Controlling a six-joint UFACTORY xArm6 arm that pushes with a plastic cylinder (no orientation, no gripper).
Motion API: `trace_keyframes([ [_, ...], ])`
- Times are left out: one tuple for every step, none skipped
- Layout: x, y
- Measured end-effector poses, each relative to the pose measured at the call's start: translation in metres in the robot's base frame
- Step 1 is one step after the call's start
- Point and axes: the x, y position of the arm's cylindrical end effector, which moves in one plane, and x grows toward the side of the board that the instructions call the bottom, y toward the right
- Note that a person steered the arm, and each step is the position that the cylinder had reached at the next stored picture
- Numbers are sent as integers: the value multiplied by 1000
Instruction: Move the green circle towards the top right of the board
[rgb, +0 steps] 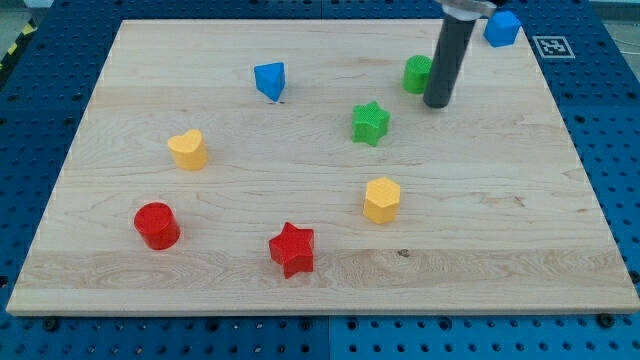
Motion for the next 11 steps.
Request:
trace_keyframes([
  [-4,-37],
  [-13,-44],
  [-24,-27],
  [-41,-21],
  [-43,-20],
  [-46,-23],
  [-46,-10],
  [-52,3],
  [-53,7],
  [-61,5],
  [-74,1],
])
